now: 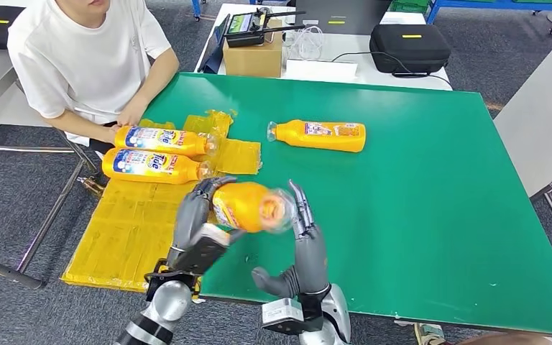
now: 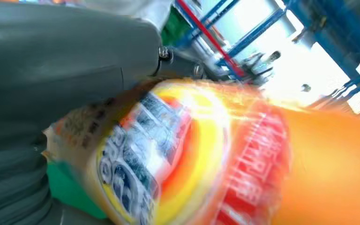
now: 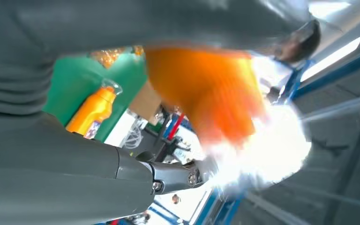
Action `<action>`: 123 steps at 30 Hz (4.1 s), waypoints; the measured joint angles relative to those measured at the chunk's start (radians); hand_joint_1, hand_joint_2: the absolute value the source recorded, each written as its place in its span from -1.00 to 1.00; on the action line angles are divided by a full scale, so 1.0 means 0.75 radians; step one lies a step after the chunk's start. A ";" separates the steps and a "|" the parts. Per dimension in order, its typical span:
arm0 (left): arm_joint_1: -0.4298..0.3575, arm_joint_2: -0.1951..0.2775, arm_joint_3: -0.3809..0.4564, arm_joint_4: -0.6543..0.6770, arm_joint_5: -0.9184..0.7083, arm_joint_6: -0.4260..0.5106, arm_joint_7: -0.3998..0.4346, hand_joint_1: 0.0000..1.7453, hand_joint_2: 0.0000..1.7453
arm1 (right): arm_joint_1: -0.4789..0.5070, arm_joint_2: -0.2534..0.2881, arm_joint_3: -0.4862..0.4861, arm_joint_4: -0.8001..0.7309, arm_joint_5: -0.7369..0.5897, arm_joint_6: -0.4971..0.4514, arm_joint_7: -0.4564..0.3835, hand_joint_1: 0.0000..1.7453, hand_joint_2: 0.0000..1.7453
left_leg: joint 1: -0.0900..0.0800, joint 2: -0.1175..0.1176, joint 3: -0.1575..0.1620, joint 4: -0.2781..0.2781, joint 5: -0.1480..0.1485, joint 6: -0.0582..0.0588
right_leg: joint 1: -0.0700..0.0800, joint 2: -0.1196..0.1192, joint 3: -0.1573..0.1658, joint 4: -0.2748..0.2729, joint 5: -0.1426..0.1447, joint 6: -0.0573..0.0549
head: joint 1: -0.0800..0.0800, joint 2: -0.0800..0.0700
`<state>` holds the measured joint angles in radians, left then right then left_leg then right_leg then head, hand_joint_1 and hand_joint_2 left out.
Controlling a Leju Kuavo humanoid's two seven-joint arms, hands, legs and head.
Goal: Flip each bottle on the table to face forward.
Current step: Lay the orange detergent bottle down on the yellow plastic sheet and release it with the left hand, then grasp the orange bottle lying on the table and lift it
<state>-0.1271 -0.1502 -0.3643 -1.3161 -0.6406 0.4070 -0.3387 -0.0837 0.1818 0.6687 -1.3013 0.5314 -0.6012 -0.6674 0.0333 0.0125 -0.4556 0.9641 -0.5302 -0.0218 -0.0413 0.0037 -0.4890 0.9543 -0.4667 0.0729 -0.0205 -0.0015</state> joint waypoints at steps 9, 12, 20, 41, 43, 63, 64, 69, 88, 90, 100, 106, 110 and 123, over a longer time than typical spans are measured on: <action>-0.064 0.080 0.107 0.225 -0.209 -0.039 0.089 1.00 1.00 | 0.053 -0.003 -0.024 -0.090 -0.021 0.006 -0.006 -1.00 -1.00 | 0.000 0.001 -0.001 0.000 0.000 0.000 | 0.000 -0.001 0.000 0.000 0.000 0.000 | 0.000 0.000; -0.109 0.111 0.157 0.334 -0.242 -0.094 0.175 1.00 1.00 | 0.069 -0.002 -0.027 -0.107 -0.042 0.021 -0.016 -1.00 -1.00 | 0.000 -0.001 -0.001 0.000 0.000 0.000 | 0.000 -0.002 0.000 0.000 0.000 0.000 | 0.000 0.000; -0.364 0.178 0.373 0.721 -0.225 -0.129 0.231 0.81 1.00 | 0.090 0.001 -0.035 -0.106 -0.101 0.020 -0.037 -1.00 -1.00 | 0.001 0.000 0.009 -0.001 0.001 -0.001 | 0.000 -0.002 0.010 0.003 0.000 0.000 | 0.000 0.000; -0.470 0.440 0.299 0.886 -0.658 -0.434 0.169 1.00 1.00 | 0.089 -0.011 -0.072 -0.096 -0.215 0.072 -0.039 -1.00 -1.00 | 0.001 0.001 0.014 -0.001 0.002 -0.003 | 0.000 0.000 0.013 0.006 0.000 0.000 | 0.000 0.000; -0.457 0.452 0.295 0.863 -0.652 -0.442 0.161 1.00 1.00 | 0.088 -0.013 -0.073 -0.096 -0.218 0.072 -0.039 -1.00 -1.00 | 0.000 0.001 0.014 -0.001 0.002 -0.003 | 0.000 0.000 0.013 0.006 0.000 0.000 | 0.000 0.000; -0.358 0.471 0.275 0.708 -0.461 -0.426 0.100 -1.00 1.00 | 0.083 -0.015 -0.080 -0.076 -0.301 0.091 -0.039 -1.00 -1.00 | 0.000 0.000 0.013 -0.001 0.002 -0.003 | -0.001 0.000 0.012 0.006 0.000 0.000 | 0.000 0.000; -0.340 0.462 0.284 0.686 -0.389 -0.414 0.063 -1.00 1.00 | 0.081 -0.015 -0.080 -0.074 -0.301 0.092 -0.040 -1.00 -1.00 | 0.000 0.001 0.013 -0.001 0.002 -0.003 | -0.001 0.000 0.011 0.006 0.000 0.000 | 0.000 0.000; -0.198 0.351 0.342 0.484 -0.139 -0.312 -0.045 -1.00 1.00 | 0.081 -0.014 -0.084 -0.057 -0.277 0.094 -0.040 -1.00 -1.00 | 0.000 -0.002 0.008 0.000 0.002 -0.003 | -0.001 -0.003 0.006 0.005 0.000 0.000 | 0.001 0.000; 0.014 0.147 0.216 -0.071 -0.167 -0.001 -0.087 -1.00 1.00 | 0.121 0.023 -0.146 -0.045 -0.169 0.139 -0.040 -1.00 -1.00 | 0.000 -0.001 0.001 0.000 0.002 -0.002 | 0.000 -0.002 0.000 0.004 0.000 0.000 | 0.000 0.000; 0.021 0.143 0.195 -0.102 -0.167 -0.002 -0.089 -1.00 1.00 | 0.122 0.024 -0.151 -0.045 -0.163 0.139 -0.041 -1.00 -1.00 | 0.000 -0.001 0.001 0.000 0.002 -0.002 | 0.000 -0.002 -0.001 0.004 0.000 0.000 | 0.000 0.000; 0.051 0.106 0.159 -0.228 -0.058 0.140 -0.209 -1.00 1.00 | 0.133 0.034 -0.168 -0.045 -0.113 0.089 -0.041 -1.00 -1.00 | 0.000 -0.001 0.001 0.000 0.002 -0.002 | 0.000 -0.002 -0.001 0.004 0.000 0.000 | 0.000 0.000; 0.139 0.026 0.139 -0.420 0.287 0.201 -0.377 -1.00 1.00 | 0.201 -0.036 -0.187 -0.080 0.303 -0.113 0.114 -1.00 1.00 | 0.000 -0.001 0.000 0.000 0.001 -0.002 | -0.001 -0.002 -0.001 0.001 0.000 0.000 | 0.000 0.000; 0.243 -0.009 0.125 -0.541 0.399 0.218 -0.468 -1.00 1.00 | 0.295 -0.147 -0.260 -0.132 0.525 -0.122 0.270 -1.00 1.00 | -0.001 -0.002 -0.003 0.000 0.000 -0.002 | -0.001 -0.003 -0.002 0.000 0.000 0.000 | 0.000 0.000; 0.279 -0.023 0.010 -0.594 0.489 0.143 -0.481 -1.00 1.00 | 0.283 -0.327 -0.501 -0.021 0.581 -0.008 0.376 -1.00 1.00 | -0.001 -0.002 0.000 0.000 0.001 -0.002 | -0.001 -0.002 0.000 0.000 0.000 0.000 | -0.001 0.000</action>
<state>0.0818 -0.1678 -0.3567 -1.7616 -0.2740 0.5145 -0.6996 0.1284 -0.0633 0.2930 -1.3170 0.9669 -0.6070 -0.3857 0.0328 0.0112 -0.4558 0.9640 -0.5294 -0.0230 -0.0420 0.0019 -0.4893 0.9544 -0.4664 0.0732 -0.0210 -0.0015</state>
